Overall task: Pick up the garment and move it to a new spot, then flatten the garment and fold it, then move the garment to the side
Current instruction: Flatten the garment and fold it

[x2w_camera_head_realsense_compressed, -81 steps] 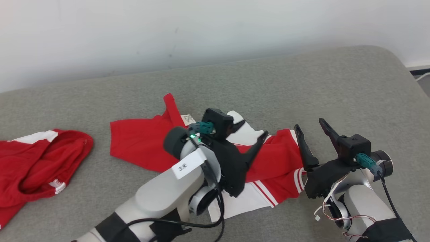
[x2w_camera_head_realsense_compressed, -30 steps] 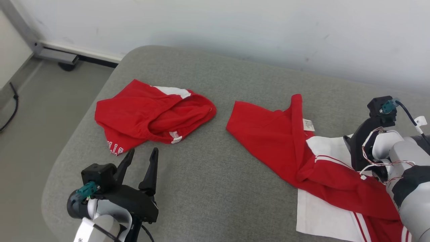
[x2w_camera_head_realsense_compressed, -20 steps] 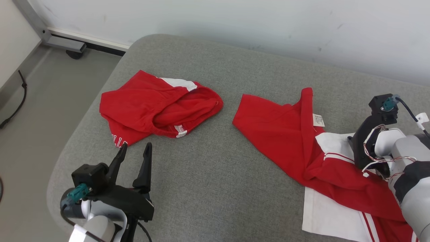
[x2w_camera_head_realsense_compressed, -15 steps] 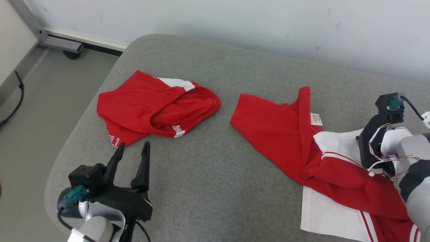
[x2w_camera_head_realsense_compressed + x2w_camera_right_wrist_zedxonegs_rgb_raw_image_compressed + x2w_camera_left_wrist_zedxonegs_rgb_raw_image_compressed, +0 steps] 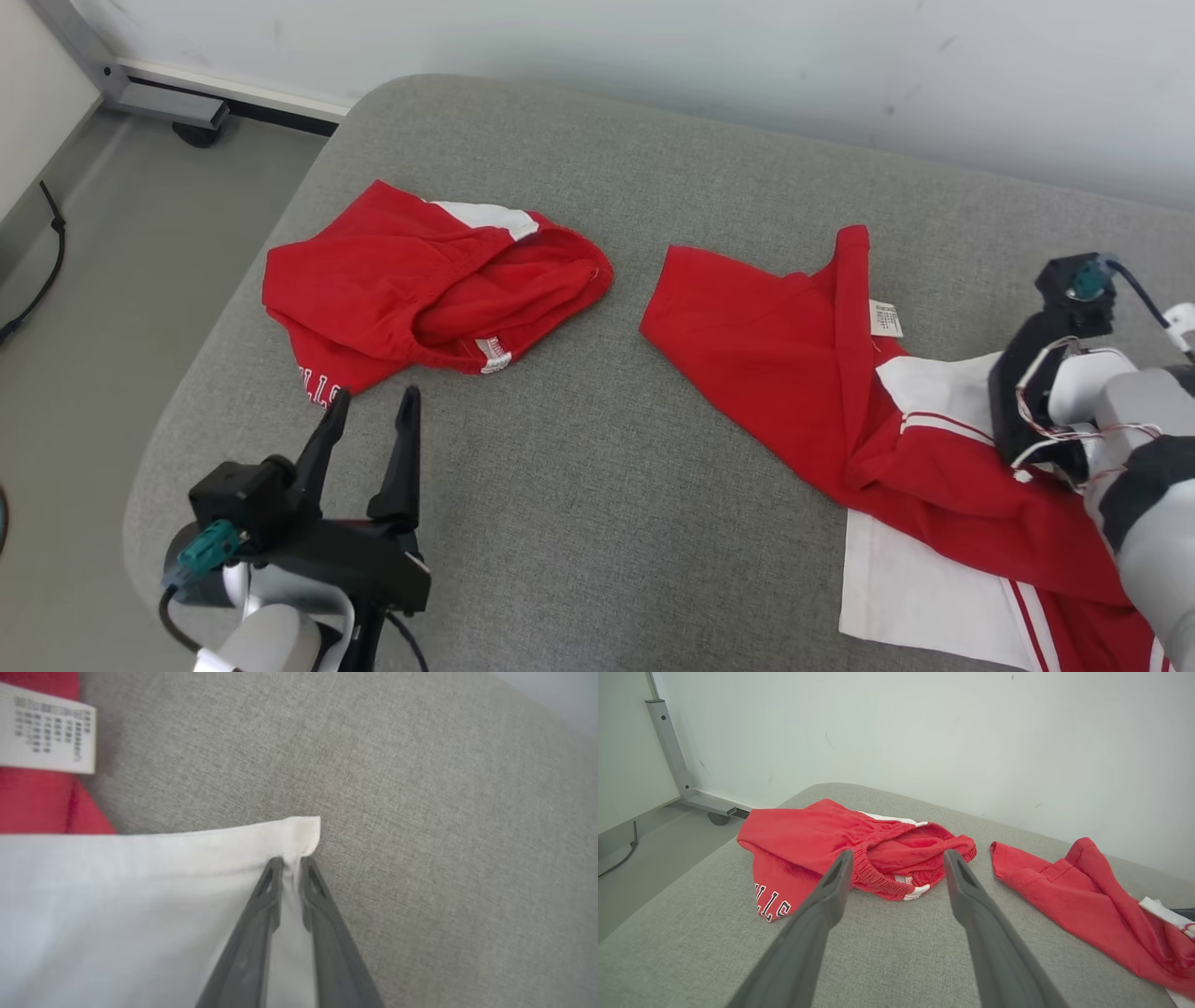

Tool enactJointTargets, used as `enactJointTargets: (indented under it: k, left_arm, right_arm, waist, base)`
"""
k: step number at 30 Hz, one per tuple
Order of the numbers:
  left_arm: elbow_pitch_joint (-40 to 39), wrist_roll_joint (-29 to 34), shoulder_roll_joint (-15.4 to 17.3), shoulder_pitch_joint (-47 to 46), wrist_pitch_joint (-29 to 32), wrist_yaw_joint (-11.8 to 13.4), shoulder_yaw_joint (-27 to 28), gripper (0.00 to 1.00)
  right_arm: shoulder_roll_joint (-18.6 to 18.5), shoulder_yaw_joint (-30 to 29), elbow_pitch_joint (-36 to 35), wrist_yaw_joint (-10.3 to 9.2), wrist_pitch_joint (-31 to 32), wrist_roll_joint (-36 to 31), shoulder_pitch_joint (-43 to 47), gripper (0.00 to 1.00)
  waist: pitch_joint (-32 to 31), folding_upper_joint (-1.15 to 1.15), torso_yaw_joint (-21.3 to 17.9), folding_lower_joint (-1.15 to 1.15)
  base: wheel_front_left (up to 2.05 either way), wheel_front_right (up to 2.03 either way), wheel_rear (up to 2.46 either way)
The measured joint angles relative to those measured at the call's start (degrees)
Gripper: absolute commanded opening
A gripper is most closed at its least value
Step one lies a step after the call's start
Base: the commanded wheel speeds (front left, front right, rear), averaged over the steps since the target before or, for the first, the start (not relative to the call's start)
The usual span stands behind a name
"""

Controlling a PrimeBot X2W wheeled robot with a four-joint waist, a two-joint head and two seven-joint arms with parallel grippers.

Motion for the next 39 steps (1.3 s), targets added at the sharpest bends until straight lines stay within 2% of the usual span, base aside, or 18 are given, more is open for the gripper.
enactJointTargets:
  k: [7,17,22,28,34,39]
  left_arm:
    - [0.10,0.48,0.34,1.73,0.00,0.00,1.86,1.00]
    - [-0.86,2.00,1.20,3.32,0.00,0.01,2.89,1.00]
    - [-1.58,2.03,1.79,4.42,0.00,0.00,3.24,1.00]
    - [-2.60,2.70,2.43,4.35,0.00,0.00,3.08,1.00]
    - [-3.10,3.54,2.58,3.06,0.34,-0.16,1.52,1.00]
    - [-1.91,5.04,1.94,-4.48,2.60,-4.08,-1.64,1.00]
  right_arm:
    - [0.76,0.45,-1.77,0.67,-4.25,-0.05,-1.65,0.00]
    - [-2.37,-1.78,-6.58,1.54,-17.71,0.68,-2.42,0.00]
    - [-4.92,-3.74,-8.42,1.53,-24.52,1.65,1.79,0.00]
    - [-3.72,-5.75,-9.00,-0.10,-30.49,3.82,11.65,0.00]
    - [-3.83,-7.87,-8.84,-1.03,-33.74,5.27,14.71,0.00]
    - [-2.74,-8.05,-9.17,-1.03,-34.30,5.69,16.19,0.00]
  waist:
    - [-0.39,0.00,-1.41,0.00]
    - [-1.89,0.00,-6.12,0.00]
    - [-2.38,0.00,-9.40,0.00]
    - [-2.43,0.00,-13.55,0.00]
    - [-2.08,0.00,-17.46,-0.01]
    - [-1.76,0.00,-19.79,0.00]
  base:
    - [0.00,0.00,0.00]
    - [0.00,0.00,0.00]
    - [0.00,0.00,0.00]
    - [0.00,0.00,0.00]
    - [0.00,0.00,0.00]
    - [0.00,0.00,0.00]
